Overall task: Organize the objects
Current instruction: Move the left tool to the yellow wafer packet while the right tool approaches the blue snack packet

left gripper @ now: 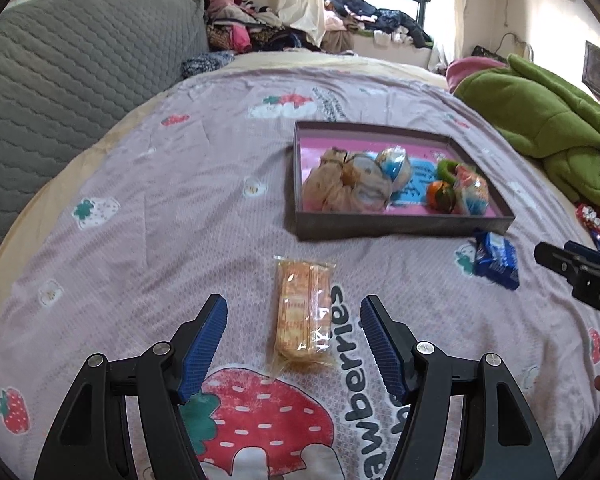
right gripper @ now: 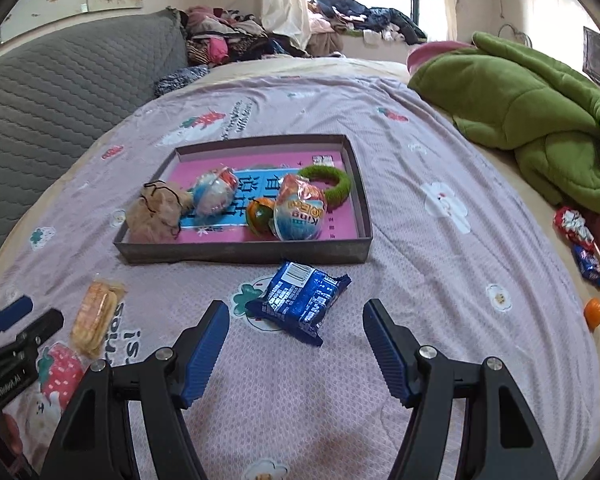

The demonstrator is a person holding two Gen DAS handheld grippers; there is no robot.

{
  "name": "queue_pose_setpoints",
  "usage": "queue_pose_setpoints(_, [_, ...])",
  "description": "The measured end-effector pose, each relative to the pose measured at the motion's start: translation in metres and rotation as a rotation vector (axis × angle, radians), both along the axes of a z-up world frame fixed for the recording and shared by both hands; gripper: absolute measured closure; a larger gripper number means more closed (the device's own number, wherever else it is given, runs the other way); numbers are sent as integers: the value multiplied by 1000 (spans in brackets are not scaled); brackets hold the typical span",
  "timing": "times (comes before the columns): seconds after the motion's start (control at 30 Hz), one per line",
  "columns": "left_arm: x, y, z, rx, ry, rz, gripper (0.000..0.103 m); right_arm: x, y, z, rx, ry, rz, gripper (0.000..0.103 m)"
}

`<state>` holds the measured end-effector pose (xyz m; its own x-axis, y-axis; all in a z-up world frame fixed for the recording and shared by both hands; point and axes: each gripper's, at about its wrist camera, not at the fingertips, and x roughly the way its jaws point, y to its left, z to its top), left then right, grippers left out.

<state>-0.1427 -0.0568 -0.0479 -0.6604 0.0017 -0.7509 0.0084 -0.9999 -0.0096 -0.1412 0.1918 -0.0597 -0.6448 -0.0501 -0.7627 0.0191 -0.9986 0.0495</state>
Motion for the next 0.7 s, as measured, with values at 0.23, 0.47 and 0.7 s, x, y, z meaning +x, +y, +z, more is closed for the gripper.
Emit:
queue_pose_setpoints(0.23, [-15, -1, -23, -15, -47, -2, 32, -21, -4, -22, 3, -44, -50, 34])
queue_pose_setpoints(0.47, [-31, -2, -41, -29, -72, 3, 32, -41, 5, -35, -44, -70, -149, 34])
queue_pose_setpoints(0.7, [-41, -5, -51, -19, -85, 3, 32, -59, -2, -50, 3, -94, -202, 34])
